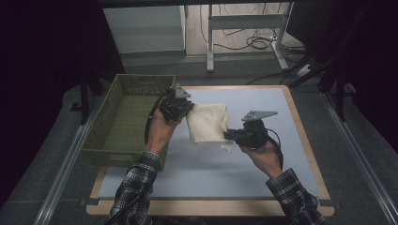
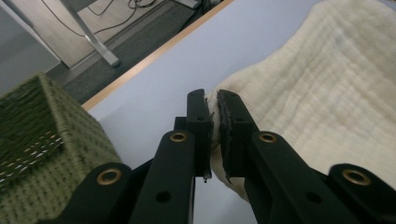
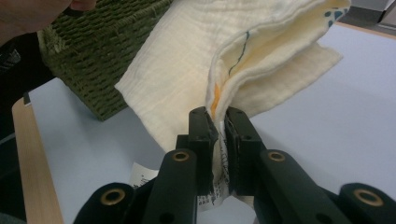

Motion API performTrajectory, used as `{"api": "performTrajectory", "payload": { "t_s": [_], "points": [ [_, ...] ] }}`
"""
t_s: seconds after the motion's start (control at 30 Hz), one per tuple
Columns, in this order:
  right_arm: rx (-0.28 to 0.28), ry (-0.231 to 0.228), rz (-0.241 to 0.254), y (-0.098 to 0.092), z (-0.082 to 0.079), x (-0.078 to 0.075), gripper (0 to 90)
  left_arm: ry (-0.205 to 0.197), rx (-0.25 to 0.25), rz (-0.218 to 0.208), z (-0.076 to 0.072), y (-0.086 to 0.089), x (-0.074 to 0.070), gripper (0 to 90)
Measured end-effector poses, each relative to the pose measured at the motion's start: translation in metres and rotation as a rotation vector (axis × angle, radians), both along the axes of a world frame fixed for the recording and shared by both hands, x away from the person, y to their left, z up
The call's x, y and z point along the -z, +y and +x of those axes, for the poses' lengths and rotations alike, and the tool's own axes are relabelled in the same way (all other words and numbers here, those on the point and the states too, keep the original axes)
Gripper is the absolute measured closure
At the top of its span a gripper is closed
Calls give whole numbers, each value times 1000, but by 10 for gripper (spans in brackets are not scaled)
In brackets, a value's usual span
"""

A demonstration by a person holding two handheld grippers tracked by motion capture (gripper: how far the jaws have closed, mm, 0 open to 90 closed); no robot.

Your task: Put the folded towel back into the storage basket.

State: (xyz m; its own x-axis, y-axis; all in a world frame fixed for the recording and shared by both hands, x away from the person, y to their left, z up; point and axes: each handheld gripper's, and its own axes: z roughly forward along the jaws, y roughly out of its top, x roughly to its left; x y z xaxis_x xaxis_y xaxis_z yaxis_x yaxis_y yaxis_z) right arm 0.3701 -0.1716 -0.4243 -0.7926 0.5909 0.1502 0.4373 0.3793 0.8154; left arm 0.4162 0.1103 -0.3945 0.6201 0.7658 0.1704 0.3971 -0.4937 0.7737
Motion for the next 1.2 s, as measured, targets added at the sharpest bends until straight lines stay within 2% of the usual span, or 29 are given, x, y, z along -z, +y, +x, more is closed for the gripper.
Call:
{"api": "performTrajectory", "payload": {
  "t_s": [0.13, 0.6, 0.83, 0.9, 1.2],
  "points": [
    [-10, 6, 7, 10, 4, -4, 819, -15, -15, 16, 0, 9, -5, 838],
    [-48, -10, 16, 45, 13, -22, 818, -54, -71, 15, 0, 37, -24, 839],
    [-53, -18, 24, 63, 18, -29, 819, -73, -96, 46, 0, 53, -33, 839],
    [-56, -25, 23, 69, 19, -30, 819, -75, -112, 59, 1, 59, -34, 839],
    [-73, -32, 19, 103, 28, -28, 819, -81, -161, 59, 2, 85, -36, 840]
  ]
}}
